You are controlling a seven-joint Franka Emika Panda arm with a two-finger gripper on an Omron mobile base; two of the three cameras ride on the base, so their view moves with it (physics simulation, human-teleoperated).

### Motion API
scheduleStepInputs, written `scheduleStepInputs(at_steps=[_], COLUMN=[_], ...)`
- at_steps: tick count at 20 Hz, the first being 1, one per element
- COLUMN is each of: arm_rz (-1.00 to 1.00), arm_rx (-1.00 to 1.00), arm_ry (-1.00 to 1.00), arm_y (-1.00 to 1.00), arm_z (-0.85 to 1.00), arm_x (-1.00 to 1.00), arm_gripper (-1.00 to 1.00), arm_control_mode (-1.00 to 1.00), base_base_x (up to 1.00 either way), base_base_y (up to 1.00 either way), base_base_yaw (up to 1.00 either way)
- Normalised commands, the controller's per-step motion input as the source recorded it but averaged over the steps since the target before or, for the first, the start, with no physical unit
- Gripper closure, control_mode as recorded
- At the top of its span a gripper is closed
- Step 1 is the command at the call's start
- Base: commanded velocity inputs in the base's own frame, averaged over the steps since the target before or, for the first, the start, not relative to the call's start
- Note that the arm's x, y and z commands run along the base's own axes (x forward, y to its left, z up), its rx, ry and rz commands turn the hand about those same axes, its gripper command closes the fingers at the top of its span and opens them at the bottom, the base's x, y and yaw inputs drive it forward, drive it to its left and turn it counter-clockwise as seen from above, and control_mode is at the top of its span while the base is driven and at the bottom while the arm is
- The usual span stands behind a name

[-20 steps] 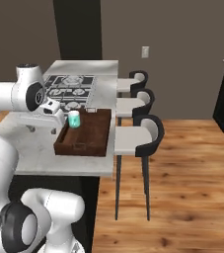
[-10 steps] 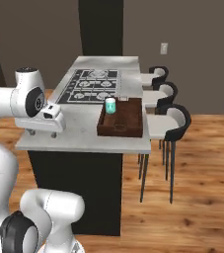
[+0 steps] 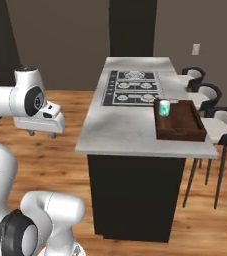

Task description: There is a tray on the dining counter. Grab the cup, mug, and pitcher and place them on the tray. The pitcher may be placed next to the tray if it cannot fit the tray.

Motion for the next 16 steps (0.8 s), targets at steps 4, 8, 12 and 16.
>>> scheduleStepInputs(at_steps=[4, 8, 12, 16], arm_rz=[0.00, 0.00, 0.00, 0.00], arm_rx=[0.00, 0.00, 0.00, 0.00], arm_ry=[0.00, 0.00, 0.00, 0.00], arm_y=[0.00, 0.00, 0.00, 0.00], arm_z=[0.00, 0.00, 0.00, 0.00], arm_x=[0.00, 0.00, 0.00, 0.00], arm_gripper=[-1.00, -1.00, -1.00, -1.00], arm_control_mode=[1.00, 1.00, 1.00, 1.00], base_base_x=[0.03, 0.34, 0.71, 0.95], base_base_y=[1.00, 1.00, 1.00, 0.98], base_base_yaw=[0.00, 0.00, 0.00, 0.00])
